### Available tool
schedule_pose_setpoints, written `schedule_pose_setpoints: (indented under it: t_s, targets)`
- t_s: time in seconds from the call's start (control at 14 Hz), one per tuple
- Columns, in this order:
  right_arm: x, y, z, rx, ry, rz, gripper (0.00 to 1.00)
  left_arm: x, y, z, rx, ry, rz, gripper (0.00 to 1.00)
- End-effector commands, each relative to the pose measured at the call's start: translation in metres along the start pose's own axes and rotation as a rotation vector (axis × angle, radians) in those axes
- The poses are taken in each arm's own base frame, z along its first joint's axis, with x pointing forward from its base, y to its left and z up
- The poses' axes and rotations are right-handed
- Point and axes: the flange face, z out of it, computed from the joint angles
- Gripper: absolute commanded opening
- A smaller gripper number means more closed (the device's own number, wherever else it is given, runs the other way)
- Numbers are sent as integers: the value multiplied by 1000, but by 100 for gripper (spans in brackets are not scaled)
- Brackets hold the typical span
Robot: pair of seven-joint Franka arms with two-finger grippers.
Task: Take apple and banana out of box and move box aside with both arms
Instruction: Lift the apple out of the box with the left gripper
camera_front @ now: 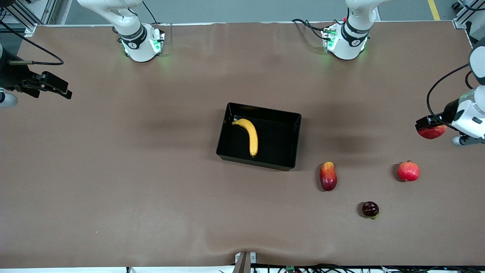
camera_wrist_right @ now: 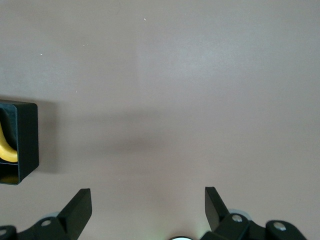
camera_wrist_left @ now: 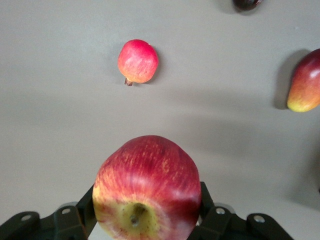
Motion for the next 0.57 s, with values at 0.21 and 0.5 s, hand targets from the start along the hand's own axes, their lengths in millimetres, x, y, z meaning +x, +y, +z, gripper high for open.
schedule_pose_setpoints:
  t_s: [0.21,0.5]
  targets:
    - [1,-2,-2,2,4,-2,100,-21,-11,29,13,55,17,0]
    - [1,-2,-2,2,4,-2,100,-18,-4,74,-4,102,29,0]
